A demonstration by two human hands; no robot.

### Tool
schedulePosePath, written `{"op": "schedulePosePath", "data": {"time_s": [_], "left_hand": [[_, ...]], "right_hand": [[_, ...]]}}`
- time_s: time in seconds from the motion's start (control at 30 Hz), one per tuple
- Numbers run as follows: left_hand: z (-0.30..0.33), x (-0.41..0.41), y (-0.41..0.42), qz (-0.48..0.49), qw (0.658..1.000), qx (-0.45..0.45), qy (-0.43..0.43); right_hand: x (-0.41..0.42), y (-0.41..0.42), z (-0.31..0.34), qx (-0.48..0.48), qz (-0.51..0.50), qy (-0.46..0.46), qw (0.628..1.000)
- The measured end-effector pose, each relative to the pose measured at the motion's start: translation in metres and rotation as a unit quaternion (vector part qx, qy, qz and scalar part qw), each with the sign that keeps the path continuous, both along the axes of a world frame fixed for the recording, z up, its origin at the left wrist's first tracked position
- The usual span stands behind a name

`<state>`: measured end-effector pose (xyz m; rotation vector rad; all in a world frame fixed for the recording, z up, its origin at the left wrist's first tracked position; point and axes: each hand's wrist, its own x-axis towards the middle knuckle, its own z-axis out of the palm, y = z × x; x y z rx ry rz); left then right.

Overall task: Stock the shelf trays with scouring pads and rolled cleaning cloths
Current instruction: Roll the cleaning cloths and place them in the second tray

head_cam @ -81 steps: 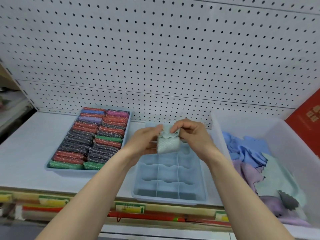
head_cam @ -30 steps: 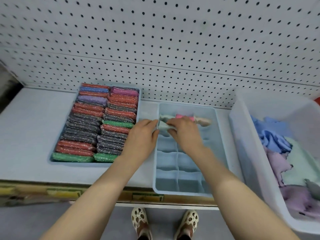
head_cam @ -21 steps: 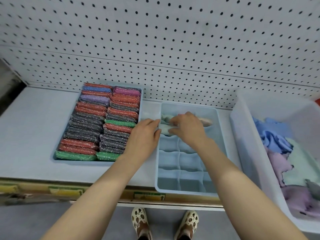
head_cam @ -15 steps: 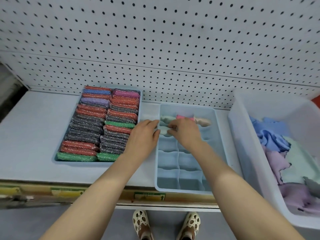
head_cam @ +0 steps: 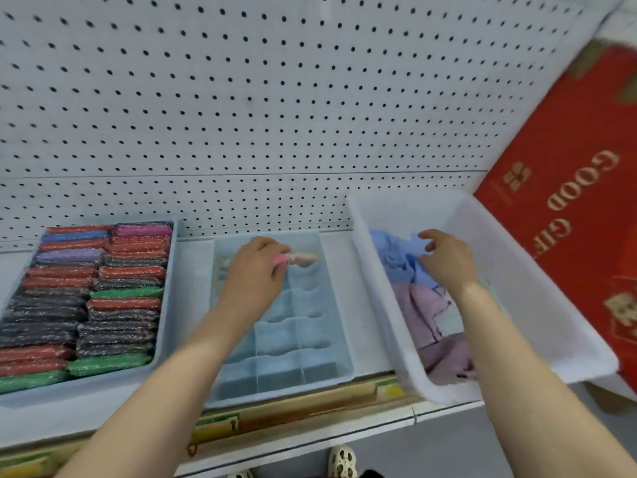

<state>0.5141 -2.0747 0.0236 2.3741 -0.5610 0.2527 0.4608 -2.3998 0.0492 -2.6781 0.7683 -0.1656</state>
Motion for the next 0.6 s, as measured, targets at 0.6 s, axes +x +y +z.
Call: {"op": "schedulePosePath", "data": {"time_s": [0.6], "left_hand": [[0.088,-0.016,-0.138,-0.066,0.920,-0.260,0.287]], "right_hand": [[0.001,-0.017,0.123,0.436,0.218,-0.276,0.828]]}}
